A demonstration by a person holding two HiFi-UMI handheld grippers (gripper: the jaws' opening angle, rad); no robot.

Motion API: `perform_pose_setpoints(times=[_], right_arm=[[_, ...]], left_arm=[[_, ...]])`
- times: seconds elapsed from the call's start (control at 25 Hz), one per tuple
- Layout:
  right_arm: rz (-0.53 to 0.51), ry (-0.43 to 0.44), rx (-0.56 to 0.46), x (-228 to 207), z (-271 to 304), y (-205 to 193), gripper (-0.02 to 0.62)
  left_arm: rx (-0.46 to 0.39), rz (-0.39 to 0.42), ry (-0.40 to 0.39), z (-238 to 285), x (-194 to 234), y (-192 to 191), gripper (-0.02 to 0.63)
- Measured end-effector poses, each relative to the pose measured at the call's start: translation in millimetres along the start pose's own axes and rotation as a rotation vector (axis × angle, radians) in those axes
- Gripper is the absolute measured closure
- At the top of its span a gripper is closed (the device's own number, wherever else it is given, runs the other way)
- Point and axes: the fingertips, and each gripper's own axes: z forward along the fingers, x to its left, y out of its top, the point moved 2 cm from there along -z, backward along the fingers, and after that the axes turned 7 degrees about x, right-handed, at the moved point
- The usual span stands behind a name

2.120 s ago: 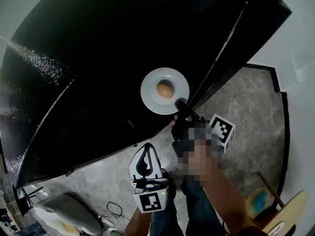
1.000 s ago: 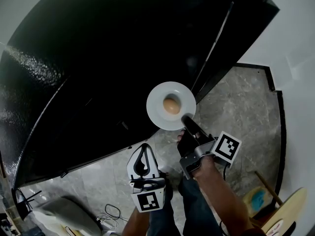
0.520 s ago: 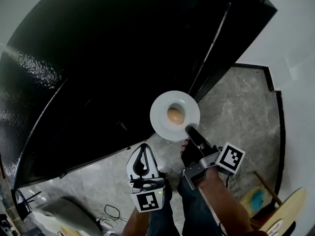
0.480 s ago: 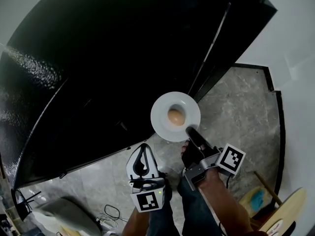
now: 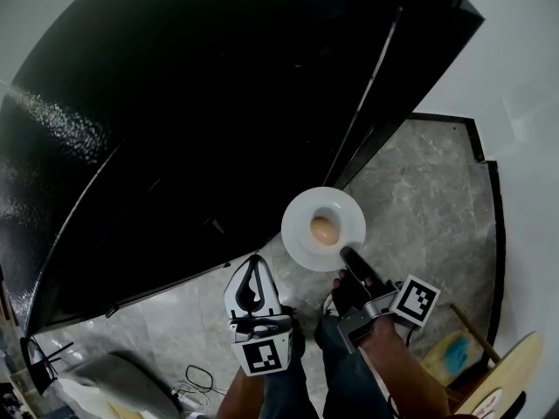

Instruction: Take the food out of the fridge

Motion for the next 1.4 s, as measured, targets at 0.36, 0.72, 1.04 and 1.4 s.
perform_pose_setpoints(times=[0.36,0.72,1.04,1.4], right_arm=[[-0.009,-0.005,0.004,1.9,-13.1,-0.3,0.566],[-0.003,-0.011,0.001,1.9,-16.7,-1.0,0.566],[-0.002,-0.006,-0.007,14.3,-33.6,-3.2,0.566],[-0.013,0.002,-0.004,33.9,-45.1,-4.3,0.566]], left_arm=[[0.010,0.001,-0.002,0.2,-1.5,-2.3,0.594],[0.011,0.000,-0.004,3.4,0.0,-0.6,0.592],[0.025,-0.003,0.001,-4.2,-4.5,9.8,0.593],[0.030,-0.003,0.000,-12.2,-9.4,22.8,0.594]])
